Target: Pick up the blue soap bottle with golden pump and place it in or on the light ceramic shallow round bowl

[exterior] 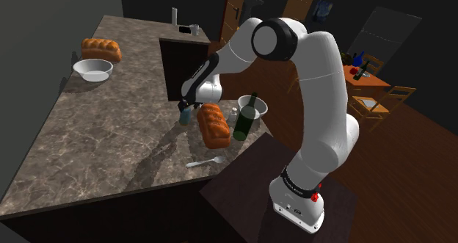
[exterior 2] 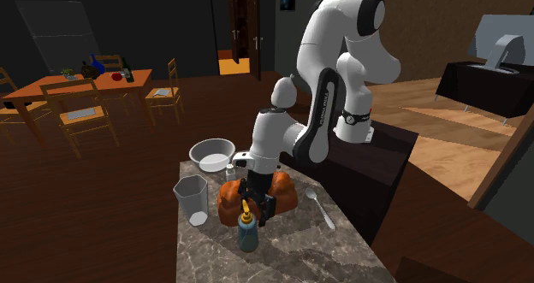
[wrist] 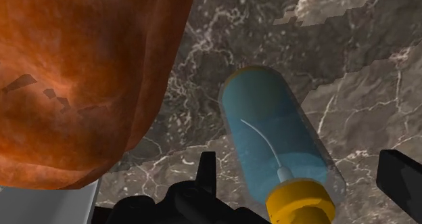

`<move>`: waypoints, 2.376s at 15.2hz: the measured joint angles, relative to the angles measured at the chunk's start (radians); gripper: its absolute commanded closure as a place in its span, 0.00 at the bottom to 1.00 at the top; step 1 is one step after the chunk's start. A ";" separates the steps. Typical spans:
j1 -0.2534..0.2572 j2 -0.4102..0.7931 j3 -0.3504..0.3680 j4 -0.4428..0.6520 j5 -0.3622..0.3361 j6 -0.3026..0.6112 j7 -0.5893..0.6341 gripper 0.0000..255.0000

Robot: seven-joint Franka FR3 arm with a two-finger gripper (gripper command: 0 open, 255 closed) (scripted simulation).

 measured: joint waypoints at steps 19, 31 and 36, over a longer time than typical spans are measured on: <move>0.000 0.016 0.001 0.013 0.000 0.003 0.000 1.00; 0.053 -0.131 -0.064 -0.041 -0.022 -0.096 0.043 1.00; 0.078 -0.195 -0.097 -0.056 -0.043 -0.146 0.067 1.00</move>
